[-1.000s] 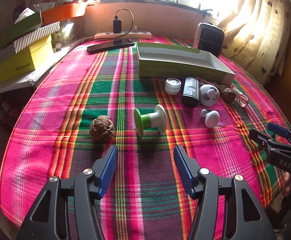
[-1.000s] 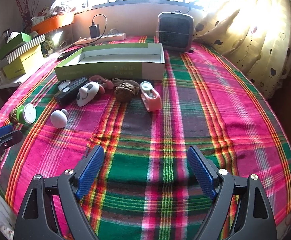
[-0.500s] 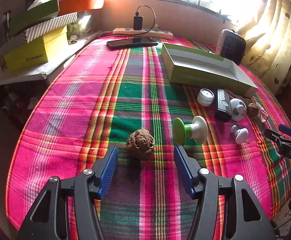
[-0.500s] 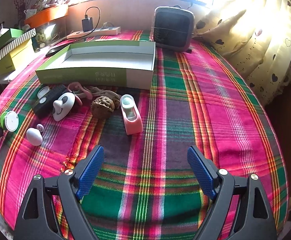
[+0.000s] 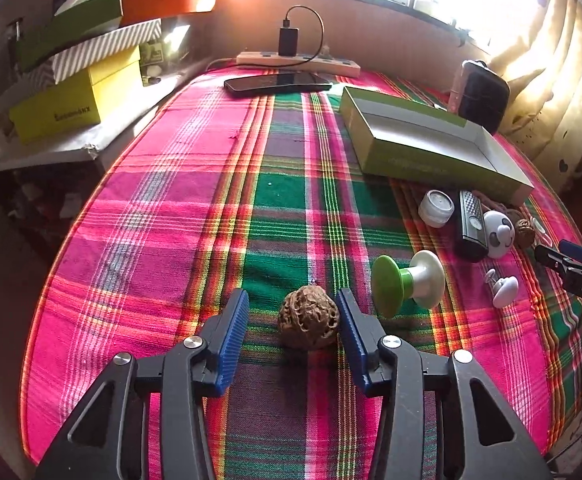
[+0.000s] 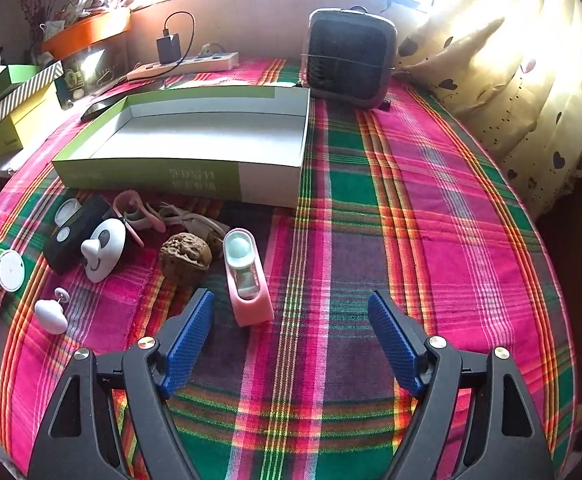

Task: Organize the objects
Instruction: 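Grasp the brown walnut with the left tool while the right tool grasps the pink clip, then carry walnut and pink clip into the green box tray and open both tools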

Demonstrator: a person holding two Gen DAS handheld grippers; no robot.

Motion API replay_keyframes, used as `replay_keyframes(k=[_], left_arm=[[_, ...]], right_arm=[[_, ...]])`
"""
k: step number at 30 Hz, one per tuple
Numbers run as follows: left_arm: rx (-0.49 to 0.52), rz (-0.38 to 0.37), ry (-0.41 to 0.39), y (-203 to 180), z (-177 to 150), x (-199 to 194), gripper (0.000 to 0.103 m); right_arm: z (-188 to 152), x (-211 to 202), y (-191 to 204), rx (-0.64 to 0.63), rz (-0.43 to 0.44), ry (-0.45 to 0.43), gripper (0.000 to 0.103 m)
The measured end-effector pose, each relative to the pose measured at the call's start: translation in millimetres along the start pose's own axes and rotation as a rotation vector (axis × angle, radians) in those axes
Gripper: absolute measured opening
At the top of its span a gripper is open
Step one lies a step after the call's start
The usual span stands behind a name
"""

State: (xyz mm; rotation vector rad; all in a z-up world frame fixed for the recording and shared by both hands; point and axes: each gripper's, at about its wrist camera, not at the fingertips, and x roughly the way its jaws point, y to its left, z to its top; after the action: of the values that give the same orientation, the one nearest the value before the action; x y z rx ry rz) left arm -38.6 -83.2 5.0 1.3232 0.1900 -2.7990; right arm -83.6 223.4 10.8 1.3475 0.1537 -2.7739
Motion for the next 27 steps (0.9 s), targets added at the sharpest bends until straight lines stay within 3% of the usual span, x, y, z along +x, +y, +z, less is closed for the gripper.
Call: replay_keyframes(k=[6,12,16,27], left_arm=[[0.019,-0.003,0.005,-4.0,3.8,2.8,0.028],[0.019,-0.004,0.006,-4.5,7.2,5.0,0.028],[0.011,-0.021,0.013,-4.9,10.3,6.9,0.028],[0.029,-0.041,0.001,-14.9,26.6,4.5,0.028]], right_arm=[[3.7,1.0,4.1,-0.014,0.040,-0.006,0.060],[5.3,0.2,8.9,-0.027,0.074,-0.005,0.040],[6.6,0.6,10.7,-0.037,0.075,-0.005,0.019],[12.6,-7.7,9.4,-0.029,0.081,-0.035,0.018]])
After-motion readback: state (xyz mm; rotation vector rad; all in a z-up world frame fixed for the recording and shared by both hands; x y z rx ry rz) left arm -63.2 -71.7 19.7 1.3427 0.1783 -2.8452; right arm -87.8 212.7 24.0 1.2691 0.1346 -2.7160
